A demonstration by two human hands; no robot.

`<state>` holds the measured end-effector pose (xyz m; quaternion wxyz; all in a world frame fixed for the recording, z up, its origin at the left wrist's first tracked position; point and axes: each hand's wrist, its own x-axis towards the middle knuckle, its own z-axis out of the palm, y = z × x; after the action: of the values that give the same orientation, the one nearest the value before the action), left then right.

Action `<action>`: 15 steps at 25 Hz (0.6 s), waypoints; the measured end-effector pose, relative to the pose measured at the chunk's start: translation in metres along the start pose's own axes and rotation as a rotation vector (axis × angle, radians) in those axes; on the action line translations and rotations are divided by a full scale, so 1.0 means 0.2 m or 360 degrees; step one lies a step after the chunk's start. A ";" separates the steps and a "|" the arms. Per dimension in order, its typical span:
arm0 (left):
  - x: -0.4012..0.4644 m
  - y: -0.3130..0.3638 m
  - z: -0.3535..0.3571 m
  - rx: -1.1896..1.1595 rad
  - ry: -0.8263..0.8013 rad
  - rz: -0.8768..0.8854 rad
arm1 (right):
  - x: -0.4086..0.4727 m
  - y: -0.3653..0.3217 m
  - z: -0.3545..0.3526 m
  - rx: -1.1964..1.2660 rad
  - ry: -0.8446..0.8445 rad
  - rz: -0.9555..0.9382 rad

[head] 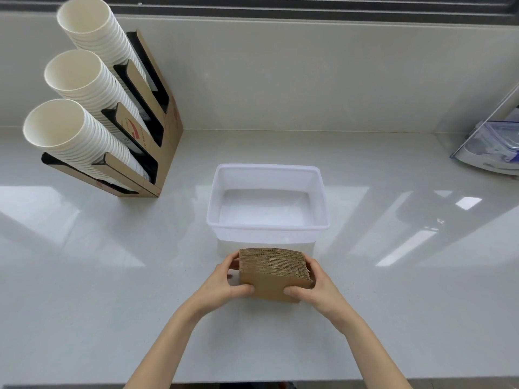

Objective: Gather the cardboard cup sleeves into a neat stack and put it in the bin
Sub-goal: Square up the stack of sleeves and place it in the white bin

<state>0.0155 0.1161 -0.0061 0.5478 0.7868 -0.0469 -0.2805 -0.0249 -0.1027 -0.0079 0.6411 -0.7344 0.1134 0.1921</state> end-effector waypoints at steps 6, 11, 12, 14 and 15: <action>-0.01 0.11 -0.04 -0.0264 -0.0077 -0.0004 | -0.02 -0.10 0.00 0.0144 -0.0080 0.0050; 0.00 0.14 -0.07 -0.0477 -0.0090 0.0037 | -0.02 -0.23 0.00 0.0122 -0.0077 0.0000; 0.00 0.15 -0.07 -0.0516 -0.0085 0.0048 | -0.02 -0.24 0.00 0.0112 -0.0076 -0.0004; 0.00 0.18 -0.08 -0.0556 -0.0062 0.0077 | -0.02 -0.29 0.01 0.0099 -0.0080 -0.0007; 0.01 0.19 -0.09 -0.0567 -0.0041 0.0098 | -0.02 -0.31 0.02 0.0087 -0.0082 -0.0002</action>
<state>0.0350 0.1158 0.0318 0.6861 0.6719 -0.0276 -0.2776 -0.0029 -0.0906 0.0491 0.6638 -0.7113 0.1016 0.2075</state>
